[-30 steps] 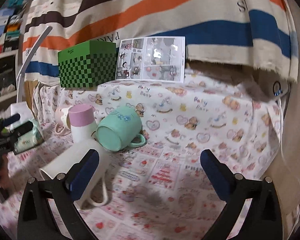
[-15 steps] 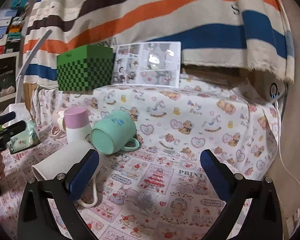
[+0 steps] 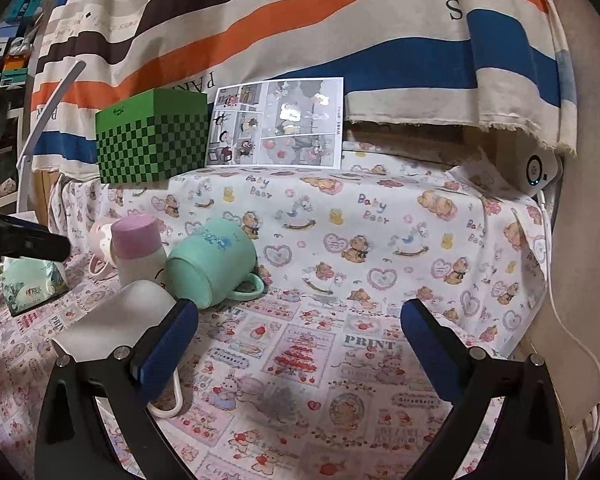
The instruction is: Flip cup upside down
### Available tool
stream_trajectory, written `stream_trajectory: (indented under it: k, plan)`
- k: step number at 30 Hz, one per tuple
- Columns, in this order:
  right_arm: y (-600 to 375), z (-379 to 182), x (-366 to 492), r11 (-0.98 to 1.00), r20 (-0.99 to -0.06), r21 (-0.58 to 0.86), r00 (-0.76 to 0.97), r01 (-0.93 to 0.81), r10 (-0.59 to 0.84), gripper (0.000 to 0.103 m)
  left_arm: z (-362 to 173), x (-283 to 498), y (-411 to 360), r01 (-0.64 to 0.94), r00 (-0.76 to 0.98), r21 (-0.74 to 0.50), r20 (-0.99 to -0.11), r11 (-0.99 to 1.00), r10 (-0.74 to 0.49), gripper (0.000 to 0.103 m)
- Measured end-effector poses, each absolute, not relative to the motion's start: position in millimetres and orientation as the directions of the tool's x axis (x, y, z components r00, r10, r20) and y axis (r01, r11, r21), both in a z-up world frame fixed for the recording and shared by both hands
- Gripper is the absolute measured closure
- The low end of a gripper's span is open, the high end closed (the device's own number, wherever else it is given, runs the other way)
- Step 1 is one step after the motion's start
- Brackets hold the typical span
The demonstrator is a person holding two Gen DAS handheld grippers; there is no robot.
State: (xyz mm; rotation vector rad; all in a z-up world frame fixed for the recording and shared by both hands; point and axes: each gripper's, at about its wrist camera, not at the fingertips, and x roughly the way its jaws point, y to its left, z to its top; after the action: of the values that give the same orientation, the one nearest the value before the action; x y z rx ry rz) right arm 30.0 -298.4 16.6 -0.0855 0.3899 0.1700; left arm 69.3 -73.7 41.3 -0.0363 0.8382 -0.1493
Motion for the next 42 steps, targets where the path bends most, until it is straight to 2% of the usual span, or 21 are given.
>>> stream_trajectory:
  k: [6, 8, 10, 15, 16, 18, 19, 23, 27, 32, 37, 42]
  plan:
    - [-302.8, 16.3, 33.3, 0.986, -0.394, -0.034, 0.908, -0.166, 0.140, 0.001, 20.1, 103.0, -103.7, 0.096, 0.495, -0.134, -0.853, 0.986, -0.164, 0.007]
    - [-303.8, 16.2, 34.4, 0.986, -0.398, -0.030, 0.907, -0.164, 0.139, 0.001, 7.3, 117.1, -106.7, 0.092, 0.407, -0.184, -0.890, 0.979, -0.205, 0.007]
    - [-304.4, 16.0, 35.6, 0.986, -0.403, -0.026, 0.905, -0.164, 0.140, 0.001, -5.1, 129.2, -104.1, 0.046, 0.341, -0.260, -0.903, 0.965, -0.259, 0.008]
    - [-306.2, 15.0, 39.7, 0.987, -0.419, -0.016, 0.897, -0.158, 0.137, 0.001, -19.2, 141.1, -111.9, 0.035, 0.312, -0.253, -0.916, 0.967, -0.251, 0.008]
    - [-306.5, 14.9, 40.2, 0.987, -0.422, -0.014, 0.896, -0.158, 0.137, 0.001, -21.7, 142.0, -113.5, 0.038, 0.303, -0.249, -0.920, 0.968, -0.248, 0.009]
    - [-307.6, 14.4, 41.7, 0.989, -0.427, -0.008, 0.895, -0.146, 0.129, 0.001, -27.6, 144.4, -118.1, 0.054, 0.275, -0.238, -0.930, 0.970, -0.244, 0.024]
    - [-308.2, 14.0, 42.3, 0.989, -0.429, -0.005, 0.894, -0.146, 0.129, 0.001, -28.3, 144.0, -119.0, 0.058, 0.264, -0.247, -0.930, 0.967, -0.254, 0.025]
    - [-309.9, 13.3, 44.3, 0.989, -0.435, 0.006, 0.890, -0.145, 0.133, 0.001, -18.4, 136.7, -119.2, 0.082, 0.307, -0.225, -0.921, 0.971, -0.239, 0.026]
    - [-310.0, 13.0, 44.2, 0.990, -0.436, 0.007, 0.891, -0.141, 0.130, 0.001, 14.3, 112.0, -122.1, 0.128, 0.468, -0.096, -0.872, 0.987, -0.145, 0.026]
    - [-306.9, 13.1, 43.8, 0.990, -0.436, -0.014, 0.892, -0.141, 0.121, 0.001, 39.8, 88.3, -119.2, 0.172, 0.568, -0.067, -0.808, 0.983, -0.155, 0.027]
    - [-307.2, 13.0, 43.7, 0.991, -0.437, -0.009, 0.892, -0.137, 0.120, 0.001, 39.5, 79.4, -120.8, 0.187, 0.633, -0.004, -0.764, 0.982, -0.124, 0.027]
    - [-310.5, 11.8, 47.4, 0.991, -0.450, 0.009, 0.885, -0.130, 0.120, 0.001, 26.6, 79.7, -118.7, 0.199, 0.651, -0.004, -0.747, 0.980, -0.135, 0.027]
